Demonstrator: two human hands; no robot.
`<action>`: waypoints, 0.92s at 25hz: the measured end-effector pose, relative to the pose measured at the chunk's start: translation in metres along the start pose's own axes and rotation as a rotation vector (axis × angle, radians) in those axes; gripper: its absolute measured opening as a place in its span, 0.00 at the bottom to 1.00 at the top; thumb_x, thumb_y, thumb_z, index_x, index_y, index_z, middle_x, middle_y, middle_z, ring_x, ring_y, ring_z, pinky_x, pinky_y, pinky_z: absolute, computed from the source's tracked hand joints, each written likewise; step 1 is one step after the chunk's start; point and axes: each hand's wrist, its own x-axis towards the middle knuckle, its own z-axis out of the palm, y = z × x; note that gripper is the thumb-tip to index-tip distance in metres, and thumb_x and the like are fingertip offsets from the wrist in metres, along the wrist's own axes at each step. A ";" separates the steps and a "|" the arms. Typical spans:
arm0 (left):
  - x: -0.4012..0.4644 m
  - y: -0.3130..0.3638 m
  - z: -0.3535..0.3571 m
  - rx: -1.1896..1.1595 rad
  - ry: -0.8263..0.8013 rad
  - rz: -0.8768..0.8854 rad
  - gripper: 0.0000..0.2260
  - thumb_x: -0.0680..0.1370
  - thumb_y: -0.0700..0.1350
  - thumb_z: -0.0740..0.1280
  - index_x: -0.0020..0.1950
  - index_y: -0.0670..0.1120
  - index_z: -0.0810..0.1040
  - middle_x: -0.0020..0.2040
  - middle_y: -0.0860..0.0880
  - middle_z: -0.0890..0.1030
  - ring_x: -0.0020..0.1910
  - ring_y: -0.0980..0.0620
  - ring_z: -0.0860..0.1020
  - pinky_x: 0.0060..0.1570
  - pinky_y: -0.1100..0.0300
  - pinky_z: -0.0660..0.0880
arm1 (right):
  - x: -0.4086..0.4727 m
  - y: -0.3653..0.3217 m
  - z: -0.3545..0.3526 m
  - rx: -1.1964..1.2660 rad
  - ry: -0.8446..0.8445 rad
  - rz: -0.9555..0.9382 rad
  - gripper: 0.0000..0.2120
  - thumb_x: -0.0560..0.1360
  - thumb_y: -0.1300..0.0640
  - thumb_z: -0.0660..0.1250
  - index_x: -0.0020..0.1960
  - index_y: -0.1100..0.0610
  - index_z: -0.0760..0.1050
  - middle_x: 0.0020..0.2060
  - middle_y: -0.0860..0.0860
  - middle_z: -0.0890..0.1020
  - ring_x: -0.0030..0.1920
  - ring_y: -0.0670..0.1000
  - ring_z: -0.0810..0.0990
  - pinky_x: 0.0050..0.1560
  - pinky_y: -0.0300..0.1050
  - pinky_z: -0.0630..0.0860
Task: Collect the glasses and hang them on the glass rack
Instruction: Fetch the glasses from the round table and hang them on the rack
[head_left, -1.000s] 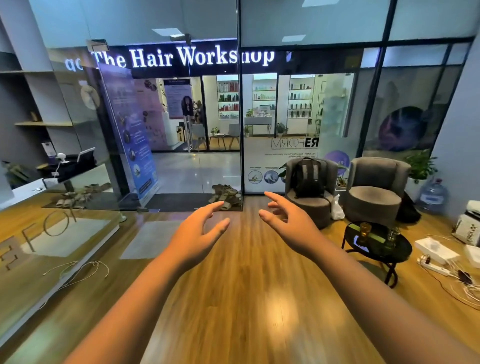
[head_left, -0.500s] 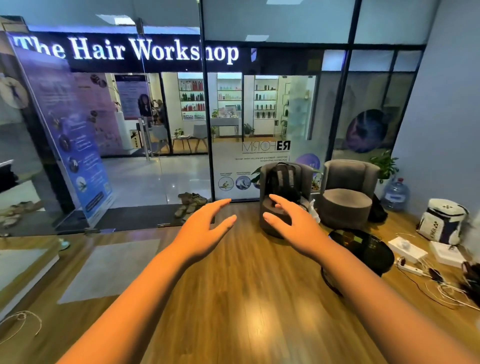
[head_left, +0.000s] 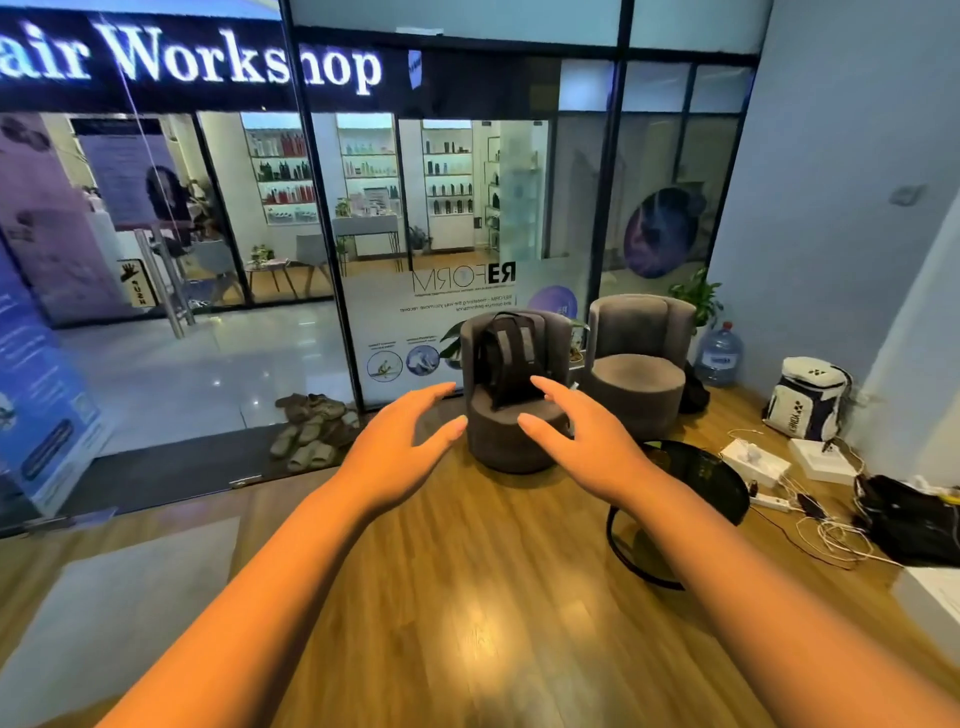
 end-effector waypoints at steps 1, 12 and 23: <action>0.019 -0.009 0.008 -0.001 -0.004 0.000 0.26 0.82 0.60 0.64 0.79 0.57 0.67 0.77 0.57 0.71 0.75 0.56 0.68 0.72 0.55 0.66 | 0.017 0.013 0.001 -0.006 0.000 0.006 0.33 0.80 0.31 0.62 0.82 0.40 0.61 0.77 0.47 0.72 0.77 0.51 0.68 0.73 0.52 0.69; 0.249 -0.062 0.088 -0.004 -0.002 -0.007 0.24 0.83 0.58 0.64 0.79 0.57 0.68 0.76 0.56 0.72 0.74 0.55 0.70 0.69 0.55 0.68 | 0.222 0.149 -0.019 -0.017 -0.013 0.078 0.35 0.78 0.29 0.60 0.82 0.39 0.61 0.77 0.46 0.71 0.76 0.50 0.69 0.71 0.52 0.70; 0.444 -0.125 0.176 -0.083 -0.124 0.113 0.24 0.83 0.58 0.65 0.79 0.57 0.68 0.75 0.57 0.72 0.74 0.56 0.70 0.66 0.57 0.68 | 0.354 0.267 -0.027 -0.018 0.119 0.238 0.34 0.78 0.30 0.62 0.81 0.38 0.61 0.79 0.45 0.70 0.77 0.52 0.69 0.68 0.52 0.71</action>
